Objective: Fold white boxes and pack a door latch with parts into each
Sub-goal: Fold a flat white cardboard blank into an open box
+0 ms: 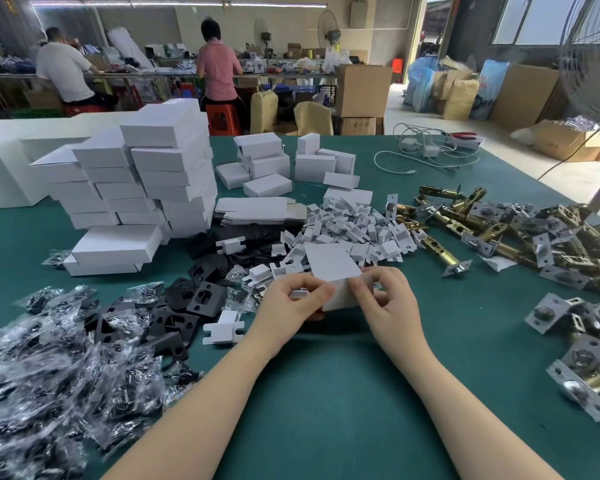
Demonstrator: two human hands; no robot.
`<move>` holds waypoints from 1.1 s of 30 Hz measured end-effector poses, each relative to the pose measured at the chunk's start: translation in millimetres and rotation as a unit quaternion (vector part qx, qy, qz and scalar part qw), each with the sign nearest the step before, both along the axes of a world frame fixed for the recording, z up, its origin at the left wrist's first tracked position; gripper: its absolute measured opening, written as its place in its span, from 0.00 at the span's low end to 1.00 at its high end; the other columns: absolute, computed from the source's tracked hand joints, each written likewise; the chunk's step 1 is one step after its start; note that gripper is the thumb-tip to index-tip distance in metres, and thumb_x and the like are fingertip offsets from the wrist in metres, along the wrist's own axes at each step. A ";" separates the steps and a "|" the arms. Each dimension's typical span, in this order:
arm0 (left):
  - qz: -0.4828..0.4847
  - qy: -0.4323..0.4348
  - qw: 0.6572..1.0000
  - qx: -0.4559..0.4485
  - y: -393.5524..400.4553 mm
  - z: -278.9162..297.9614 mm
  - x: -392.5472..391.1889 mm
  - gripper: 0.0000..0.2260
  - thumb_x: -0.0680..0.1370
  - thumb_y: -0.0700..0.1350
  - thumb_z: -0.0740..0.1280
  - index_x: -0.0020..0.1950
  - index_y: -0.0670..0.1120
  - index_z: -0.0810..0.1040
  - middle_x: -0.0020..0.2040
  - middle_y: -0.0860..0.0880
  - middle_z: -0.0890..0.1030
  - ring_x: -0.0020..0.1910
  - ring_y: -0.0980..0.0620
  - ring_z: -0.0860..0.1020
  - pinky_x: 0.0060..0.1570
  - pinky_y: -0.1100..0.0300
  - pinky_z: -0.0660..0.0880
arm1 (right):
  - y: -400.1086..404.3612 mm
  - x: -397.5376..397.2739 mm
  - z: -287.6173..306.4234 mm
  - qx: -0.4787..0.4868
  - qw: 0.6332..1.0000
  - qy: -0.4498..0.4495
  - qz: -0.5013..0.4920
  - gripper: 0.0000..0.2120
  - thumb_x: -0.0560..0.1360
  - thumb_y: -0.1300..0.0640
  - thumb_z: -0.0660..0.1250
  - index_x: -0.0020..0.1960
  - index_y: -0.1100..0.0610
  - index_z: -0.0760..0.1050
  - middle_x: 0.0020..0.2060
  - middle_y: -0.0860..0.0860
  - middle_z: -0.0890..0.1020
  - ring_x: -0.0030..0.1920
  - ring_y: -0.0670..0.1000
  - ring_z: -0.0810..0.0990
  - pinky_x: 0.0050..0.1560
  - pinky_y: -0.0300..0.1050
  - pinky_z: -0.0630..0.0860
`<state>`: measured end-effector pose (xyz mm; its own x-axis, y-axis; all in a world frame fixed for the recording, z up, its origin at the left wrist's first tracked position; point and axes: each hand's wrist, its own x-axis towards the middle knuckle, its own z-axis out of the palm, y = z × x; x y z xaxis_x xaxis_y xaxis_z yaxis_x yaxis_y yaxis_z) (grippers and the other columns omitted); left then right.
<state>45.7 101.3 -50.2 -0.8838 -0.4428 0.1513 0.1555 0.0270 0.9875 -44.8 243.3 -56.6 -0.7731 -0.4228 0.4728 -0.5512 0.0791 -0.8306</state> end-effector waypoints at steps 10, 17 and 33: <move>0.013 -0.060 0.996 -0.063 0.4 -1.1 -2.9 0.10 0.76 0.40 0.71 0.51 0.55 0.81 0.34 0.57 0.71 0.31 0.60 0.74 0.36 0.64 0.78 | -1.6 -0.5 -0.7 0.023 0.996 -0.090 -0.007 0.09 0.75 0.59 0.69 0.47 0.45 0.74 0.51 0.46 0.76 0.45 0.41 0.76 0.42 0.30 0.70; 0.081 0.017 0.990 -0.111 7.7 -3.1 -0.3 0.12 0.75 0.40 0.73 0.52 0.57 0.82 0.37 0.65 0.77 0.34 0.62 0.74 0.40 0.72 0.72 | -0.6 5.7 6.4 -0.057 0.976 -0.206 0.030 0.24 0.71 0.54 0.76 0.59 0.44 0.67 0.51 0.45 0.81 0.40 0.44 0.83 0.42 0.37 0.79; 0.201 0.034 0.790 -0.578 12.7 -5.8 -0.5 0.40 0.63 0.52 0.80 0.71 0.54 0.65 0.70 0.47 0.64 0.68 0.44 0.62 0.68 0.46 0.62 | 4.3 -3.6 0.2 -0.091 0.984 -0.153 0.017 0.19 0.78 0.55 0.66 0.56 0.34 0.63 0.46 0.47 0.81 0.41 0.47 0.78 0.43 0.39 0.75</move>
